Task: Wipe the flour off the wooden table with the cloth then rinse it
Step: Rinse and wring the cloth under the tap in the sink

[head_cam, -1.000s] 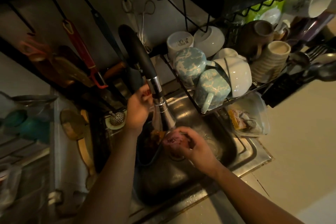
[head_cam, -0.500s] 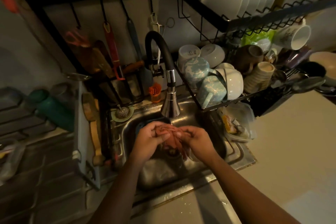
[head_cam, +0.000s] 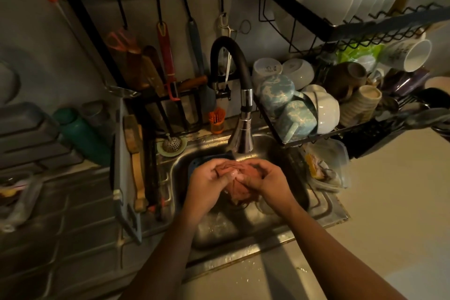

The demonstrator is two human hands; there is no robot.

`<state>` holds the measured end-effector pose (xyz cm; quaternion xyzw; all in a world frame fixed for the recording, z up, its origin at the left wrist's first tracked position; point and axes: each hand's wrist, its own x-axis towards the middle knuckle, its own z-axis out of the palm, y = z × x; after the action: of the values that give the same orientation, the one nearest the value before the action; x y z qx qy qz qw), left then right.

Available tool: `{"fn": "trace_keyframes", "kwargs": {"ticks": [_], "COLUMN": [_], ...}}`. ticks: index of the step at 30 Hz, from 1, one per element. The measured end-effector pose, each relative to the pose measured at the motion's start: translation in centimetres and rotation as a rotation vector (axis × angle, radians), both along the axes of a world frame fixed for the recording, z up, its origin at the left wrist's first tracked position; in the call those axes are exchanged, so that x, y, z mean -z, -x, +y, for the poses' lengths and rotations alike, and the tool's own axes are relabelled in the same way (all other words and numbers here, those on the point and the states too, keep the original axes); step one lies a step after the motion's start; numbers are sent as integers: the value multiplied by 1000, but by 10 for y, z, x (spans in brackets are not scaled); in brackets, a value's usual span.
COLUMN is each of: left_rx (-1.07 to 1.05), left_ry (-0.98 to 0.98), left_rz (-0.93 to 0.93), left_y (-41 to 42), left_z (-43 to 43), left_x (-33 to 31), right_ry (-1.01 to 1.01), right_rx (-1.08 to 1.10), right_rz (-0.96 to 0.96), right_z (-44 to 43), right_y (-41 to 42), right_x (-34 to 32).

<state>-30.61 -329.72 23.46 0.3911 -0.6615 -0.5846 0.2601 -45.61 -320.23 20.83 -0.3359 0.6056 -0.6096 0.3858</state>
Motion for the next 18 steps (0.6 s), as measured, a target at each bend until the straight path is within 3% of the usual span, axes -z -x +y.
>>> {"fn": "trace_keyframes", "kwargs": {"ticks": [6,12,15,18], "left_rx": [-20,-12,-65,-169], "left_ry": [-83,102,118,-15], "left_rz": [14,-99,-124,-53], "left_y": [-6,-16,-18,-19], "left_z": [-8,-11,-14,-12], "left_x": [0,2,8,12], "right_ry": [-91,-163,-175,-110], "right_rx": [-109,-26,50,-81], "right_rz": [61,138,82,-45], "right_z": [-6,-19,-22,-20], "right_y": [7,-1,-3,-14], "right_x": [-2,2,3,-2]}}
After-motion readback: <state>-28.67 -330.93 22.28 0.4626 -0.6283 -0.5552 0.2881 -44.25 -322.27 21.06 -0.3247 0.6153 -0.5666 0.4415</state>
